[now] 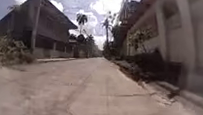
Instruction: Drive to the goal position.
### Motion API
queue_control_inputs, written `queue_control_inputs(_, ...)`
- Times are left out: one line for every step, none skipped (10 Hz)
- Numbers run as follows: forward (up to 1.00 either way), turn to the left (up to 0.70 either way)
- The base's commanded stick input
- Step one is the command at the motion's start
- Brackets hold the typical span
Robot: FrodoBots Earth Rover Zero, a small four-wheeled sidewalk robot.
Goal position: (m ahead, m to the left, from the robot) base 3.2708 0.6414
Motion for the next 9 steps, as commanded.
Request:
queue_control_inputs(0.7,-0.11)
queue_control_inputs(0.7,-0.21)
queue_control_inputs(0.7,-0.31)
queue_control_inputs(0.7,-0.26)
queue_control_inputs(0.7,-0.19)
queue_control_inputs(0.7,-0.13)
queue_control_inputs(0.7,-0.06)
queue_control_inputs(0.7,0.0)
queue_control_inputs(0.7,0.0)
